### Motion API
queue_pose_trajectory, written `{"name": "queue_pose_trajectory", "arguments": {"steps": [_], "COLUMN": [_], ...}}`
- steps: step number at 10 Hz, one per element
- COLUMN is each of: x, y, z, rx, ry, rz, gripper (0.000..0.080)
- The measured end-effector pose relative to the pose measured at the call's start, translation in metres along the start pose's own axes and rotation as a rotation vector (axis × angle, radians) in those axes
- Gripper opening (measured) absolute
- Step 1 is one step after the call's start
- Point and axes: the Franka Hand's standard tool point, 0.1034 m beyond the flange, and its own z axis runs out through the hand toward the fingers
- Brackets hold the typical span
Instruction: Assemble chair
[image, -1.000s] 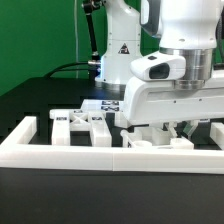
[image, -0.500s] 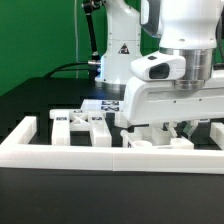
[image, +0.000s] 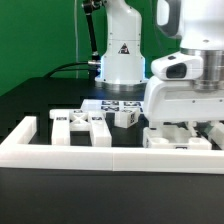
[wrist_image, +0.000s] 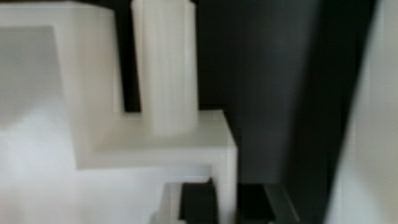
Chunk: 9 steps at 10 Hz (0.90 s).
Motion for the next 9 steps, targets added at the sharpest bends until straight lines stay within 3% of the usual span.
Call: {"name": "queue_pose_trajectory", "arguments": {"steps": [2,7,8,9], "x": [0.0048,0.0102,0.0101,0.0105], "y": [-0.0184,-0.0181,-0.0144,-0.009], "z": [0.0006,-0.0012,-0.0018,-0.0042], "rx": [0.0,-0.002,-0.006,-0.012], "ry": [0.007,0.01,0.007,0.004], "rz": [-0.015,-0.012,-0.009,-0.003], "gripper": [0.0034,0.0034,0.0086,0.0086]}}
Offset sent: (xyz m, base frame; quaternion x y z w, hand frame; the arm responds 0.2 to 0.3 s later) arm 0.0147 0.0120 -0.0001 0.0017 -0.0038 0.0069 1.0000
